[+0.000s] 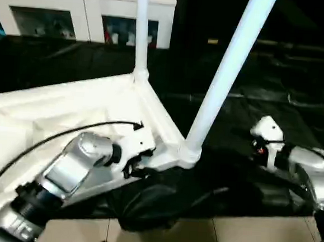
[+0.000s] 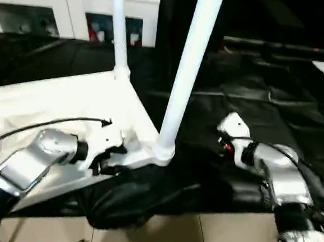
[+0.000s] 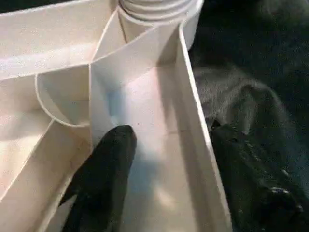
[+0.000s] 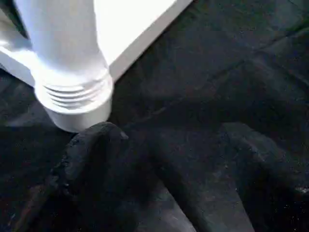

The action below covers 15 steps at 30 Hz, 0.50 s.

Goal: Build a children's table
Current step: Rotate table base

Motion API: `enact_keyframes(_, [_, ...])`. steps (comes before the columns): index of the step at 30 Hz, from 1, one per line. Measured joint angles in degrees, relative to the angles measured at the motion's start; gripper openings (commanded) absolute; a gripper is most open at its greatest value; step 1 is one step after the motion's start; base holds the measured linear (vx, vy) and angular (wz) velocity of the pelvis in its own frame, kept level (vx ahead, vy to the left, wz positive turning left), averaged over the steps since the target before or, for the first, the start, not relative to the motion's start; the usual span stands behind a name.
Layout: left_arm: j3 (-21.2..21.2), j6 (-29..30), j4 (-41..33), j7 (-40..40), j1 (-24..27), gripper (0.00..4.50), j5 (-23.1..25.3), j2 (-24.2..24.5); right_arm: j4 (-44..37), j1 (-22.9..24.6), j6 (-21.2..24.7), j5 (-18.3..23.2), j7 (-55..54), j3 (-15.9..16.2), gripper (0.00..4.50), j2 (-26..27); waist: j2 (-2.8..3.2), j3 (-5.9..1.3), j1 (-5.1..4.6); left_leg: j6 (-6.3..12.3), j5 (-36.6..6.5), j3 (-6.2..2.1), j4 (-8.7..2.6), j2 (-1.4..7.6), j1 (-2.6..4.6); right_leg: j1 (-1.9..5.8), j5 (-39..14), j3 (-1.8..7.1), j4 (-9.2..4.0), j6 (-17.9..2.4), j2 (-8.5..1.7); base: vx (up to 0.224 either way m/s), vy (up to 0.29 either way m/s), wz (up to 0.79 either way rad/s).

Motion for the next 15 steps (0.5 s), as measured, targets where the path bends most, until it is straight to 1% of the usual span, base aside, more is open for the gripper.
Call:
enact_keyframes(1, [-0.5,0.0,0.7,-0.6,-0.4,2.49,0.1,0.1,-1.4,0.3,0.9,0.3,0.3,0.2,3.82,-0.1,0.07,-0.02,0.03,0.0,0.0,0.0,0.0,-0.01,0.0,0.0,0.0,0.0,0.0,0.0,0.0,0.0,0.0,0.0])
enact_keyframes(4, [-0.8,0.1,2.2,-1.4,-1.0,2.16,0.1,0.0,-5.4,1.7,3.4,1.8,1.6,0.5,3.82,-0.2,0.24,-0.09,0.06,0.0,0.0,0.0,0.0,0.0,0.0,0.0,0.0,0.0,0.0,0.0,0.0,0.0,0.0,0.0])
enact_keyframes(6, [-0.9,-1.5,4.6,-1.7,-1.7,2.01,0.1,-0.4,-10.1,3.5,7.2,4.5,4.8,1.2,3.82,-1.4,0.3,-0.1,0.16,0.0,0.0,-0.02,0.0,0.0,-0.01,0.01,0.0,0.0,0.0,0.0,0.01,0.0,0.0,0.0])
enact_keyframes(7, [-0.9,-2.5,5.6,-1.8,-1.8,2.01,0.1,-0.4,-11.6,4.0,8.4,5.3,6.1,1.8,3.82,-1.9,0.31,-0.1,0.12,0.0,0.0,-0.02,0.0,0.0,0.0,0.02,0.0,0.0,0.0,0.0,0.01,0.0,0.0,0.0])
enact_keyframes(8, [-0.9,-4.0,6.9,-2.3,-2.1,1.82,0.1,-0.3,-12.8,4.3,9.7,6.1,7.4,2.3,3.82,-2.3,0.3,-0.1,0.04,0.0,0.0,-0.02,0.0,0.0,-0.01,0.0,0.0,0.0,0.0,0.0,0.01,0.0,0.0,0.0])
enact_keyframes(9, [-1.0,-6.7,7.9,-3.7,-2.2,1.71,0.1,-0.1,-13.7,4.6,10.6,6.5,8.3,2.7,3.82,-2.7,0.31,-0.1,0.05,0.0,0.0,-0.02,0.0,0.0,-0.01,0.0,0.0,0.0,-0.02,0.0,0.01,0.0,0.0,0.0])
enact_keyframes(10, [-1.0,-8.7,8.6,-4.7,-2.2,1.71,0.0,0.2,-14.2,4.8,11.0,6.6,8.9,2.9,3.82,-2.9,0.31,-0.1,0.09,0.0,0.0,-0.02,0.0,0.0,-0.01,0.01,0.0,0.0,-0.02,0.0,0.01,0.0,0.0,0.0])
enact_keyframes(11, [-1.1,-10.3,9.4,-5.3,-2.3,1.58,0.0,0.4,-14.3,4.9,11.2,6.6,9.2,3.2,3.82,-3.2,0.31,-0.1,0.15,0.0,0.0,-0.02,0.0,0.0,-0.02,0.0,0.0,0.01,-0.03,0.0,0.01,0.0,0.0,0.0])
enact_keyframes(12, [-1.1,-11.4,9.9,-5.6,-2.4,1.58,0.0,0.3,-14.3,4.9,11.2,6.5,9.2,3.3,3.82,-3.2,0.3,-0.1,0.19,0.0,0.0,-0.02,0.0,-0.01,-0.03,0.01,0.0,0.01,-0.03,0.0,0.0,0.0,0.0,0.0])
enact_keyframes(13, [-1.3,-13.1,11.1,-6.0,-2.8,1.39,0.0,0.2,-14.3,5.0,11.2,6.4,9.1,3.3,3.82,-3.2,0.31,-0.11,0.21,0.0,0.0,-0.01,0.0,-0.01,-0.03,0.01,0.0,0.01,-0.03,0.0,0.0,0.0,0.0,0.0])
enact_keyframes(15, [-1.9,-17.1,13.8,-6.1,-3.9,1.25,0.4,-0.1,-14.4,5.0,11.3,6.3,9.0,3.7,3.82,-3.2,0.31,-0.11,0.25,0.0,0.0,-0.02,0.0,0.0,-0.02,0.01,0.0,0.01,-0.02,0.0,0.0,0.0,0.0,0.0])
